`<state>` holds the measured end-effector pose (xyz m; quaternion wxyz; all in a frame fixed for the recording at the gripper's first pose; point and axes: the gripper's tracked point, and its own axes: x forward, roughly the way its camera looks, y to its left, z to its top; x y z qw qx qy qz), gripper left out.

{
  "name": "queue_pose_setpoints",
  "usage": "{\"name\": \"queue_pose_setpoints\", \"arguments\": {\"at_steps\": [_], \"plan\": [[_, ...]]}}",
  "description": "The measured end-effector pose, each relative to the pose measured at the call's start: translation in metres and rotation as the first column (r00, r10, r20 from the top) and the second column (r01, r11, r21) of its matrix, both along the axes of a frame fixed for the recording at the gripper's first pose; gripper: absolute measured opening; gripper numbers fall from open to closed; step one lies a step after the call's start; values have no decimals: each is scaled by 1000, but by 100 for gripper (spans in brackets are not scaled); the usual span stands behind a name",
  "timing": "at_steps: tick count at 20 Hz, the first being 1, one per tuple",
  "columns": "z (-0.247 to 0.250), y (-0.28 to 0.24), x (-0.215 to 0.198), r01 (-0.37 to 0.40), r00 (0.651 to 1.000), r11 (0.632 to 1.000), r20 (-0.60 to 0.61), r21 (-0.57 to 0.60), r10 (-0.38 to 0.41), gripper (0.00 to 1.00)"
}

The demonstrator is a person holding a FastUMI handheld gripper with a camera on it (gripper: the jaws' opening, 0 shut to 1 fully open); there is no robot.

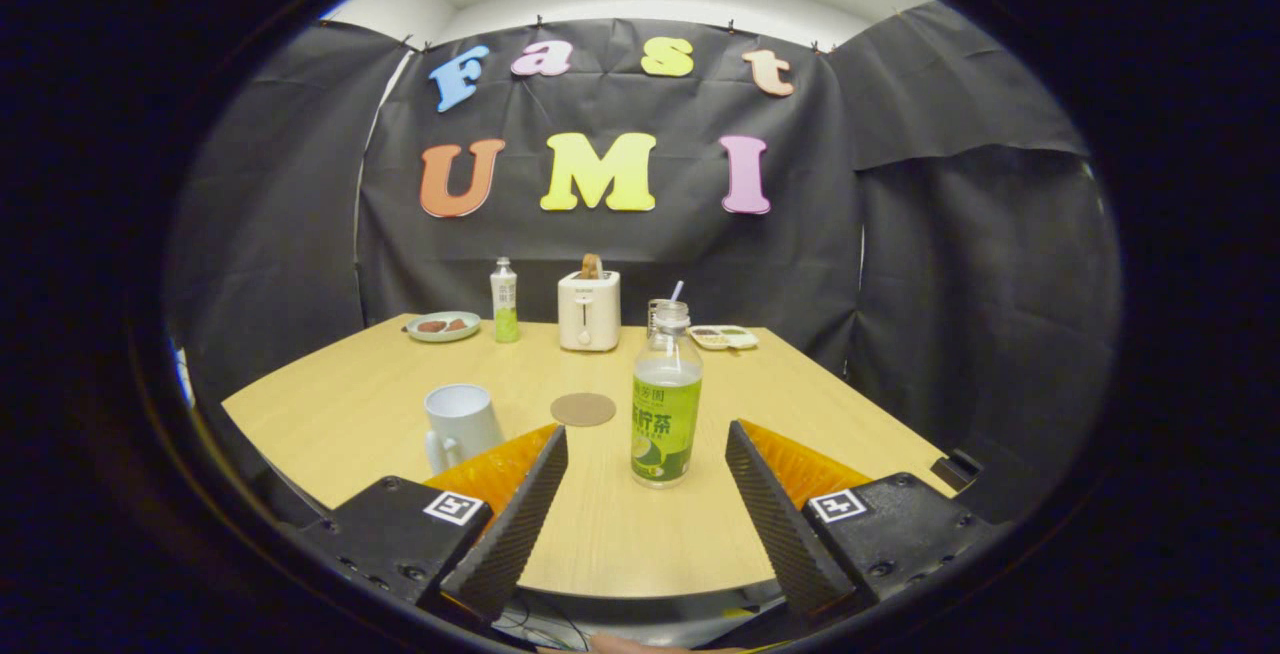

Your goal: Take the bottle from table, then pour the juice into the cup, finally place the bottle on the coaster

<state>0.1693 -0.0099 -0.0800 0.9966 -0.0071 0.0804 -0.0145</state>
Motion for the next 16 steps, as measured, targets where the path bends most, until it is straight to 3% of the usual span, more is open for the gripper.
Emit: {"name": "queue_pose_setpoints", "arguments": {"at_steps": [16], "plan": [[-18, -10, 106, -5, 1000, 997, -19, 72, 6, 100]]}}
